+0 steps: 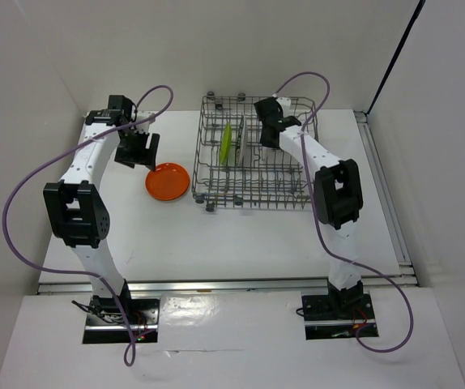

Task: Unload the plates from the dish rack

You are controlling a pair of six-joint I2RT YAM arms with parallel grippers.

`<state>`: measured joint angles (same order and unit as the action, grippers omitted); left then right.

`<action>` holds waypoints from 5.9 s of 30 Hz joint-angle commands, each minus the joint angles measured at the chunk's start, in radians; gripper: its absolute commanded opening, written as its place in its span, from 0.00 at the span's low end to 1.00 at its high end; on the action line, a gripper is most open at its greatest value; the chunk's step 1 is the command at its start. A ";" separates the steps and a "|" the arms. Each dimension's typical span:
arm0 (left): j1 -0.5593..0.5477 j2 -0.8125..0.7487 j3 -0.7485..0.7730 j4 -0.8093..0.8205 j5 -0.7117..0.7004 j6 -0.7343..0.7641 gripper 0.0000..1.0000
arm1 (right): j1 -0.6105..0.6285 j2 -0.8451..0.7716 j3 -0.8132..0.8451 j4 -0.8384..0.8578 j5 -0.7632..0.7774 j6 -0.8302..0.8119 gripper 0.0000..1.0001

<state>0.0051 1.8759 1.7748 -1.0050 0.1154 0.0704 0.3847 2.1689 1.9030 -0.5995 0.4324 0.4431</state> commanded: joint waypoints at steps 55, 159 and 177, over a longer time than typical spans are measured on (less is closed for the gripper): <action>0.214 -0.287 -0.049 0.151 0.698 -0.066 0.91 | 0.224 -0.304 -0.216 0.692 -1.308 0.160 0.00; 0.615 -0.296 -0.264 0.047 0.663 0.083 0.84 | 0.294 -0.238 0.244 0.325 -0.190 -0.253 0.00; 0.438 -0.254 -0.196 -0.018 0.811 0.149 0.87 | 0.279 -0.006 0.059 0.707 -1.334 0.210 0.00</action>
<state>0.4637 1.6291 1.5978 -1.0340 0.9226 0.2039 0.6525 2.2169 1.9366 -0.0879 -0.7715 0.5846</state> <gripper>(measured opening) 0.873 0.180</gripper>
